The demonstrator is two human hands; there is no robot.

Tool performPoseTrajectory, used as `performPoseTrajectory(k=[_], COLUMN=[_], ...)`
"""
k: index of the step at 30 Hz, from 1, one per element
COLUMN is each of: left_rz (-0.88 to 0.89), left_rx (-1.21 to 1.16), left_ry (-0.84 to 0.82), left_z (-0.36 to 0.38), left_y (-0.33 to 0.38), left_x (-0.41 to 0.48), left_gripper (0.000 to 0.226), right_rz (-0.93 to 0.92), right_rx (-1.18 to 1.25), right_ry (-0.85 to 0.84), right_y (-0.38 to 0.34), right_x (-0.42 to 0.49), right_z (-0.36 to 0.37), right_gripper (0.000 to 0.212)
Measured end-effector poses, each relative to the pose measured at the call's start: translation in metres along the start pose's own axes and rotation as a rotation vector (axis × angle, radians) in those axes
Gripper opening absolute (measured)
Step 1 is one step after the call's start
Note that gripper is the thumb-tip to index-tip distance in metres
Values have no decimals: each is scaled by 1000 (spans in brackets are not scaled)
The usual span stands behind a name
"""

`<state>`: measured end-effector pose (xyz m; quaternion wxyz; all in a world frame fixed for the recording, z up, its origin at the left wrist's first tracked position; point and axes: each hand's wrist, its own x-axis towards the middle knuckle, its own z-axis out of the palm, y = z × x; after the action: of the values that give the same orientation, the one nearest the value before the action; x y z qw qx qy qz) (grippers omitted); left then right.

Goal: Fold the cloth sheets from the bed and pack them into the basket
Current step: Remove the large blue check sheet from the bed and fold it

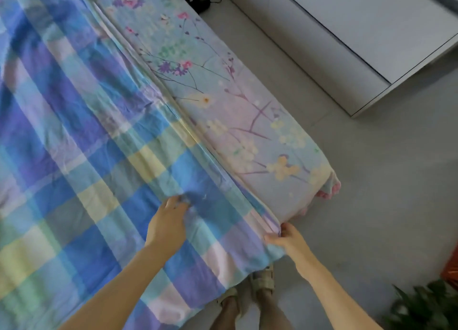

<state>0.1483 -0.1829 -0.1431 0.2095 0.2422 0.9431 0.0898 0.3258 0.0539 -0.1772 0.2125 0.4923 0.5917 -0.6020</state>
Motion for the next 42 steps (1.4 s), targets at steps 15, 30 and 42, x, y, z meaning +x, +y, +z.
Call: performPoseTrajectory(k=[15,30,42], left_rz=[75,30,-223], left_rx=[316,377,94], left_ry=[-26,2,-43], left_z=[3,20,1], left_y=[10,18,-50], left_x=[24,9,-63], left_gripper=[57,89,47], right_rz=[-577,-460,-795], right_rx=[-631,-1064,-1925], right_ry=[452,429,4], right_y=[-12,-42,-152], right_x=[-7,10,4], right_z=[-13,-2,98], right_gripper=[13,36,76])
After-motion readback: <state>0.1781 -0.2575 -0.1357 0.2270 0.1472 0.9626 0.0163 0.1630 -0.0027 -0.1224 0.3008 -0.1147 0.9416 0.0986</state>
